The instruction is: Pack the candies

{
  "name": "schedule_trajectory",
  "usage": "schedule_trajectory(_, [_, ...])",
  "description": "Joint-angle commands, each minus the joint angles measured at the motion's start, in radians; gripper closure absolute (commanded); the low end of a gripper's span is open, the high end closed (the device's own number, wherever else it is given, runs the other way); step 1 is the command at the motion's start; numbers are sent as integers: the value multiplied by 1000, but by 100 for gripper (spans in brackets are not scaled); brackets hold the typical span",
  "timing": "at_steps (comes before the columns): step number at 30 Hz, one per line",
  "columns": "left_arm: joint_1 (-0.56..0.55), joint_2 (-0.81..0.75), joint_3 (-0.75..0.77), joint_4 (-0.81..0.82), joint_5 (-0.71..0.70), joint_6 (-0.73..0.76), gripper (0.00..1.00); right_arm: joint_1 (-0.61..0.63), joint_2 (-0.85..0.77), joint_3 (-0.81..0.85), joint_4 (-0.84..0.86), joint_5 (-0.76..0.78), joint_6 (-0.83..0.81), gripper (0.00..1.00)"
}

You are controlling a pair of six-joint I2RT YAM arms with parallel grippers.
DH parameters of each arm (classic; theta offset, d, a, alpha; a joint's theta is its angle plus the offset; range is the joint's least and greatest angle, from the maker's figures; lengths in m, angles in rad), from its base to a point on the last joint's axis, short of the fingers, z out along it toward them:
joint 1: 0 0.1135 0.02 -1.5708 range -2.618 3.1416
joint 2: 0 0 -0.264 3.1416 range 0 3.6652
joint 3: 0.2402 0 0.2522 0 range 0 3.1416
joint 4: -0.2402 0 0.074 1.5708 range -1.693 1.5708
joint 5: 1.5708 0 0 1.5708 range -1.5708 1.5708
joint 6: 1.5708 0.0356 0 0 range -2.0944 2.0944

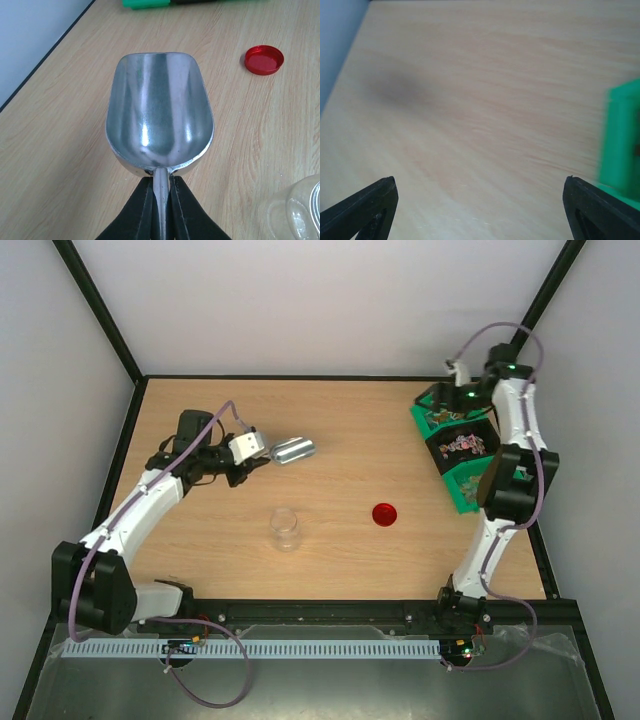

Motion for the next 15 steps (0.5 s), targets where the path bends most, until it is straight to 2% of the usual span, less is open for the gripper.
schedule_trajectory(1, [6,24,7,35,-8,-17,98,-134,35,79,-76,122,-60,8])
schedule_trajectory(5, [7,64,46,6,-22,-39,98,-239,78,170,-149,198,-132,10])
schedule_trajectory(9, [9,91,68,1,-34,-61,98,-323,123,214,-143,306,-155,12])
schedule_trajectory(15, [9,79,44,43,-50,-86,98,-355,201,229,-166,473,-268,19])
